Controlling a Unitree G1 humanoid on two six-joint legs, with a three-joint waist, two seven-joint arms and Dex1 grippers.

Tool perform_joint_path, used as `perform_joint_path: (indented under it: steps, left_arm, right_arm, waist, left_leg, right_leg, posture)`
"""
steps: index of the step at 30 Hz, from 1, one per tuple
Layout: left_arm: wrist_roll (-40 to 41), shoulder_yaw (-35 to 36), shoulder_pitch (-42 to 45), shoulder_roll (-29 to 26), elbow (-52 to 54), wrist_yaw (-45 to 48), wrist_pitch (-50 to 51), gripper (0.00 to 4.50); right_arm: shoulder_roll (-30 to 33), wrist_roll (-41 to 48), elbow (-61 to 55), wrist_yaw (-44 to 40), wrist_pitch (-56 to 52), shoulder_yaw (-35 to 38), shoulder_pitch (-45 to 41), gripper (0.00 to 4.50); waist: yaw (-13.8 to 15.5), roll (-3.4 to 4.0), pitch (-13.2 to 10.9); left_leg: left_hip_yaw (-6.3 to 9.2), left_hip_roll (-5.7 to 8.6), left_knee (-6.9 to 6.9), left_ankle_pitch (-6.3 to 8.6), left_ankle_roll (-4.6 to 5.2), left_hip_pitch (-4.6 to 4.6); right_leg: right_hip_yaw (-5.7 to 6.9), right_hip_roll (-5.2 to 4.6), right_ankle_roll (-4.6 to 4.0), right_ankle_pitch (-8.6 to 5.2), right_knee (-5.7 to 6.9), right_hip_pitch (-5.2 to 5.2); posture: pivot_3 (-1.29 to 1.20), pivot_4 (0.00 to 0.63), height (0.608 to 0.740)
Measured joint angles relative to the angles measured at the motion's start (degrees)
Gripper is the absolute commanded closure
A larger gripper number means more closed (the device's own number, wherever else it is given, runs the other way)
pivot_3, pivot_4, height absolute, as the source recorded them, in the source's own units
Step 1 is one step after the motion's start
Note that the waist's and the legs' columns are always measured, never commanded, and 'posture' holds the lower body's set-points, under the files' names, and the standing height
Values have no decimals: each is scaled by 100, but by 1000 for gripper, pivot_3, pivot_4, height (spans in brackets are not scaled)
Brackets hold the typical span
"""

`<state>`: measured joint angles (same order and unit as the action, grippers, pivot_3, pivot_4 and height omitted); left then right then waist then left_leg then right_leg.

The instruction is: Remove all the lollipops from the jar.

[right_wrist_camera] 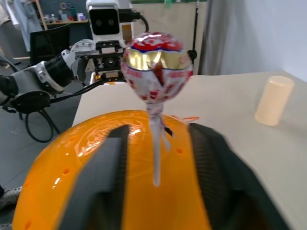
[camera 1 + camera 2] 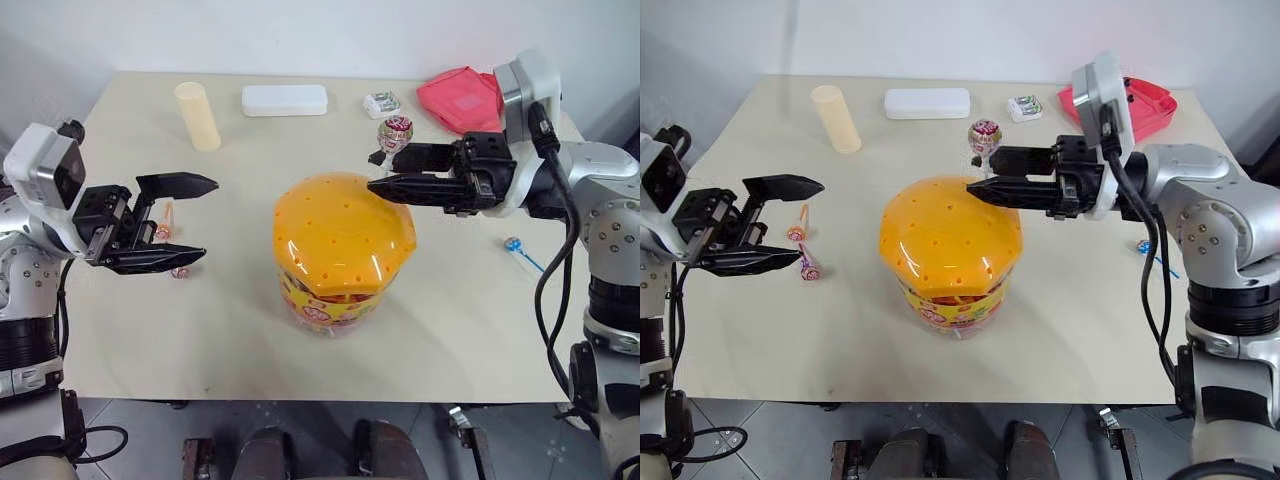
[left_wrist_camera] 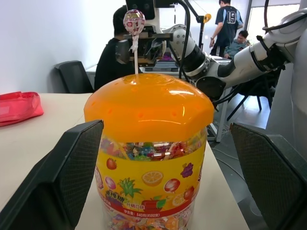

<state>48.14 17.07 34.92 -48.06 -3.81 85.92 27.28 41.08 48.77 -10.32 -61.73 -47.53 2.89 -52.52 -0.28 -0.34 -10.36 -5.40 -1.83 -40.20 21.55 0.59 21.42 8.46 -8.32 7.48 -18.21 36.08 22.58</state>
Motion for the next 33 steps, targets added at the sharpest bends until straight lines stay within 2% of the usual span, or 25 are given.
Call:
perform_joint_path:
  steps: [2, 3, 8, 15, 25, 29, 33]
  left_arm:
    - [1, 1, -20, 0, 75, -1, 26, 0]
    - [4, 8, -24, 0, 83, -1, 33, 0]
    - [30, 41, -40, 0, 100, -2, 80, 0]
    - [49, 49, -39, 0, 114, -1, 156, 0]
    - [52, 44, -36, 1, 105, 2, 157, 0]
    - [84, 45, -40, 1, 90, 2, 157, 0]
    - [95, 44, -44, 3, 86, 2, 156, 0]
  right_arm:
    - [-17, -4, 44, -1, 1, -5, -5, 4381]
    - [-18, -23, 58, 0, 9, -5, -10, 4476]
    - [-80, -41, 106, 18, 76, 15, -122, 4476]
    - [-116, -182, 597, 596, 346, 473, -1181, 4476]
    - [1020, -1302, 1563, 1666, -197, 513, -1204, 4476]
    - [1611, -1705, 1956, 1867, -518, 529, -632, 4476]
    - [1926, -2141, 2418, 1890, -620, 445, -134, 4476]
  waist:
    - [-3, 0, 0]
    - [-3, 0, 0]
    - [-10, 0, 0]
    - [-29, 0, 0]
    - [-14, -1, 0]
    - [20, -1, 0]
    - [-3, 1, -1]
  left_leg:
    - [-1, 0, 0, 0, 0, 0]
    - [-1, 0, 0, 0, 0, 0]
    - [-1, 0, 0, 0, 0, 0]
    - [1, 0, 3, 0, 0, 0]
    - [-7, 1, 10, 0, 0, 1]
    - [-6, 2, 11, 0, 1, 4]
    - [-12, 2, 13, 0, 0, 5]
  right_leg:
    - [0, 0, 0, 0, 0, 0]
    - [0, 0, 0, 0, 0, 0]
    - [0, 0, 0, 0, 0, 0]
    - [1, 0, 0, 0, 3, 3]
    - [-1, -3, 0, 0, 0, 6]
    - [-2, -5, 0, 0, -3, 5]
    - [-2, -5, 0, 0, -5, 9]
  posture:
    - [0, 150, 740]
    - [0, 150, 740]
    - [0, 150, 740]
    - [0, 150, 740]
    - [0, 150, 740]
    - [0, 150, 740]
    - [0, 150, 740]
